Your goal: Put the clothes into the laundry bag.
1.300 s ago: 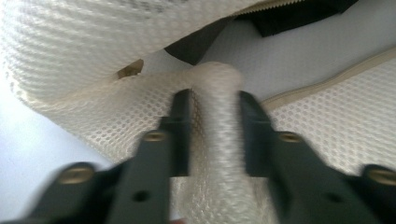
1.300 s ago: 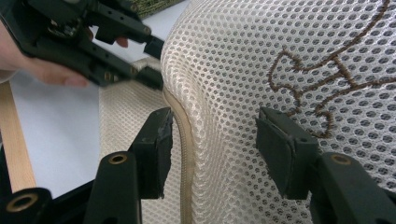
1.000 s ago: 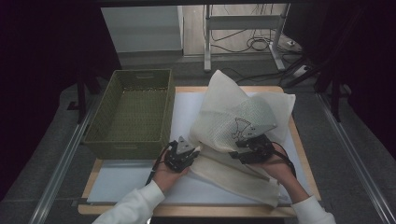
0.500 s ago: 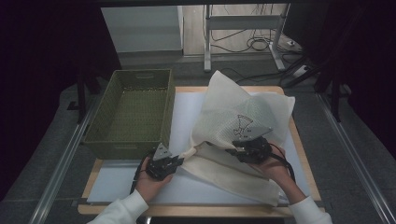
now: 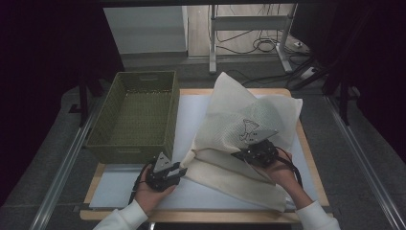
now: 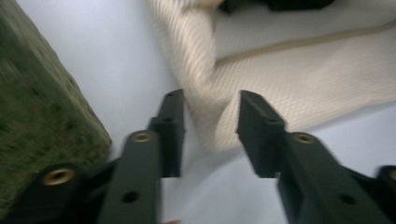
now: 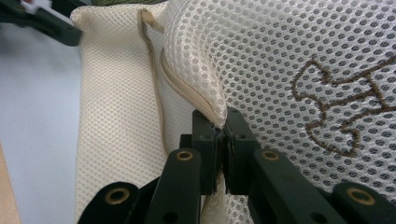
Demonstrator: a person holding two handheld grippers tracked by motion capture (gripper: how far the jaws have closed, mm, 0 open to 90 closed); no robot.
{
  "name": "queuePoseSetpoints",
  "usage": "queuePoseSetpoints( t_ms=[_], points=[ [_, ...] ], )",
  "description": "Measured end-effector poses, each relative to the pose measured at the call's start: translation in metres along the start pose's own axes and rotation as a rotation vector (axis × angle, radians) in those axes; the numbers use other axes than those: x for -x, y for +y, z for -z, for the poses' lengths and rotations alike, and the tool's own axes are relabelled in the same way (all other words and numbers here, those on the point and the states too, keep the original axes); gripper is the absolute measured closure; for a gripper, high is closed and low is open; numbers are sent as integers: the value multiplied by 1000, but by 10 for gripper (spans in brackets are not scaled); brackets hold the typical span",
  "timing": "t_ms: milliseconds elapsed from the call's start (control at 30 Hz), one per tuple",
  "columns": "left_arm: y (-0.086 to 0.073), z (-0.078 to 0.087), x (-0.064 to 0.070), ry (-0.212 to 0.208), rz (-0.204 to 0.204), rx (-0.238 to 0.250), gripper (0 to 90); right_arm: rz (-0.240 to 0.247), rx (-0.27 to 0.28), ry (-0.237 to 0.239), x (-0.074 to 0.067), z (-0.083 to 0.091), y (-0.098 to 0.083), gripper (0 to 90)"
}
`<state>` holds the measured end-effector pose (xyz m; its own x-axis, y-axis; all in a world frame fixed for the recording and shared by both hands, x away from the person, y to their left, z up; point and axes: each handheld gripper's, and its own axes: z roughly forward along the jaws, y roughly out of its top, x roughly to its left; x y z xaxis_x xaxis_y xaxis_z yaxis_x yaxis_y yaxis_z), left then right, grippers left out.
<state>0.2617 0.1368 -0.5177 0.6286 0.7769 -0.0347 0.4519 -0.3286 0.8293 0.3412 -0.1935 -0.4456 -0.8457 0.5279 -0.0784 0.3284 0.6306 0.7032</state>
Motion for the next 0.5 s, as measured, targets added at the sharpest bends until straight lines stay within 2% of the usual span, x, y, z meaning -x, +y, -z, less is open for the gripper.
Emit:
queuePoseSetpoints(
  t_ms=[100, 167, 233, 333, 433, 500],
  points=[
    [6, 16, 4, -4, -12, 58, 494, -7, -2, 5, 1, 0, 0, 852],
    [10, 24, 8, -8, -20, 92, 489, -8, -2, 8, 1, -1, 0, 852],
    [15, 25, 11, -42, -28, 95, 503, -10, -5, 11, 2, -2, -1, 853],
    [22, 10, 16, -90, -42, 39, 651, -13, -10, 13, 3, -3, -1, 853],
    [27, -16, 18, -106, -64, -39, 801, -15, -11, 13, 3, -4, -1, 854],
    [29, -34, 15, -127, -39, -93, 849, -15, -10, 15, 3, -4, -1, 854]
  ],
)
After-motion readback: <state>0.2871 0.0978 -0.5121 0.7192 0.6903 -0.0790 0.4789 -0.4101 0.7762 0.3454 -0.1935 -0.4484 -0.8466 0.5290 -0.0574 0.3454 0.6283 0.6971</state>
